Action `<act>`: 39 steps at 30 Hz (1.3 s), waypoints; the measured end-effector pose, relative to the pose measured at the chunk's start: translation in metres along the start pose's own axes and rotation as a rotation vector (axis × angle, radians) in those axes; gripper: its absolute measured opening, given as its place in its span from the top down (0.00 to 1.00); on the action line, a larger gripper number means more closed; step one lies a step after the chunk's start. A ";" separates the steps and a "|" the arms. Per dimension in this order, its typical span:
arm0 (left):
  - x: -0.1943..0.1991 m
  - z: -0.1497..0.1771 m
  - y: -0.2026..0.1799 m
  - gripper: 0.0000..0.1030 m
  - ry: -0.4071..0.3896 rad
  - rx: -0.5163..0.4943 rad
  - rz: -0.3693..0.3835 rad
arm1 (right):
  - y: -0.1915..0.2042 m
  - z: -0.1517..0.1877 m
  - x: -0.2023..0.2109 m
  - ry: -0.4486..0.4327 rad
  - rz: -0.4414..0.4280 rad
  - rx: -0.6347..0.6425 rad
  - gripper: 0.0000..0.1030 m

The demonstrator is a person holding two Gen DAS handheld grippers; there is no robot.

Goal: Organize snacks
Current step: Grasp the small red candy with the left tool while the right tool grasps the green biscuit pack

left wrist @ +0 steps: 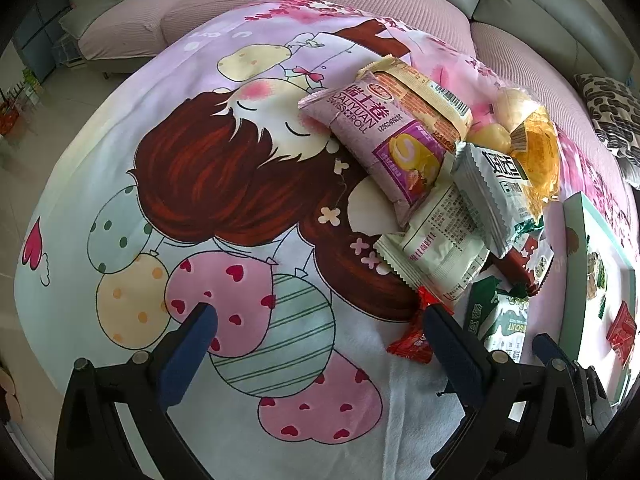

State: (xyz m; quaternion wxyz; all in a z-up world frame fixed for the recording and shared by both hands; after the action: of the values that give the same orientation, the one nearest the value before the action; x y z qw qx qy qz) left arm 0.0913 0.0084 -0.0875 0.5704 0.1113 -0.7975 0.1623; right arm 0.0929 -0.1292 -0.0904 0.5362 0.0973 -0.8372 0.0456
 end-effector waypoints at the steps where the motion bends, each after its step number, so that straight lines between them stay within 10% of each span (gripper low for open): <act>1: 0.000 0.000 0.000 0.01 0.000 -0.001 0.001 | -0.002 0.001 0.001 0.000 0.000 -0.001 0.05; 18: -0.003 0.007 -0.019 0.06 0.032 -0.085 0.050 | -0.016 0.012 0.018 -0.036 -0.008 -0.021 0.16; 33: -0.004 0.016 -0.036 0.77 0.037 -0.182 0.082 | -0.013 0.010 0.020 -0.035 -0.044 -0.012 0.34; 39: -0.001 0.011 -0.037 0.81 0.039 -0.181 0.113 | -0.019 0.008 0.023 -0.042 -0.043 -0.035 0.47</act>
State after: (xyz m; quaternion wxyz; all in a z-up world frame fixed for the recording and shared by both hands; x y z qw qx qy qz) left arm 0.0955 -0.0301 -0.0865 0.5832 0.0109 -0.8028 0.1237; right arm 0.0801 -0.1520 -0.0737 0.5209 0.1068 -0.8467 0.0173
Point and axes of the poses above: each gripper's, at about its wrist camera, not at the fingertips, and x roughly against the way its jaws point, y to its left, z to its underside, the point moved 4 cm from there along -x, roughly the way its jaws point, and after that the axes turned 11 degrees about x, right-handed, at the moved point
